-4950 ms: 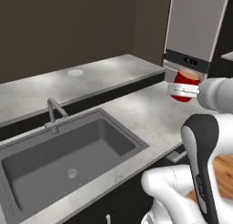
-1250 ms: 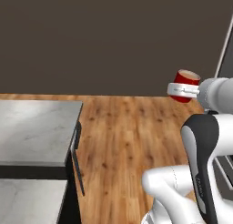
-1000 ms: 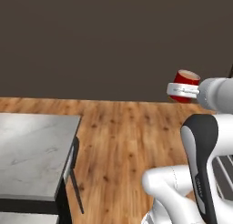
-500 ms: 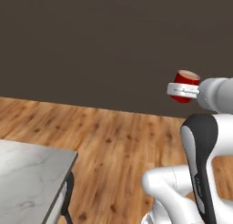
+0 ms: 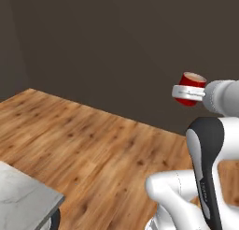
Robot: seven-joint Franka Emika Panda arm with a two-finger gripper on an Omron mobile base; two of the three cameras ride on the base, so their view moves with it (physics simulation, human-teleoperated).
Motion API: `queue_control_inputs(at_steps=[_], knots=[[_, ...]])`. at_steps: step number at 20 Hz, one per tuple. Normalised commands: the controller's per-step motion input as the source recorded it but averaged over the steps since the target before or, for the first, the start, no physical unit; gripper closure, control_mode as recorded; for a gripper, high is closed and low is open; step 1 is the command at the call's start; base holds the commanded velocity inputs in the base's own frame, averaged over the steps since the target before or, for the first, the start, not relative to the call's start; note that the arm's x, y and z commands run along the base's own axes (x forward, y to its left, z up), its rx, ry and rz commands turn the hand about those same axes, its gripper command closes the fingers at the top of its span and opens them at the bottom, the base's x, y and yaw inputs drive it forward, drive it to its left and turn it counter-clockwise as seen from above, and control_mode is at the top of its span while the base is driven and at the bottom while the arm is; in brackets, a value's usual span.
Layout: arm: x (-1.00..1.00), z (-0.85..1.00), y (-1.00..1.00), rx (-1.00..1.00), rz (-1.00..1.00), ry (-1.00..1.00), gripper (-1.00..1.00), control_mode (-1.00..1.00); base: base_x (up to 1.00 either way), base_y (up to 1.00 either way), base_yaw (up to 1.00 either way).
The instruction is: Pick the cup of tea, navigate to the dining table, and place it on the saucer.
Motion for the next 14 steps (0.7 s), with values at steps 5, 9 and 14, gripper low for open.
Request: queue_control_inputs(at_steps=[5,9,14], knots=[[0.0,0.0,0.0,0.0,0.0,0.0,1.0,1.0,1.0,-0.21,0.59],[0.0,0.0,0.0,0.0,0.0,0.0,1.0,1.0,0.97,-0.13,0.67],[0.0,0.0,0.0,0.0,0.0,0.0,1.0,1.0,0.85,-0.06,0.73]])
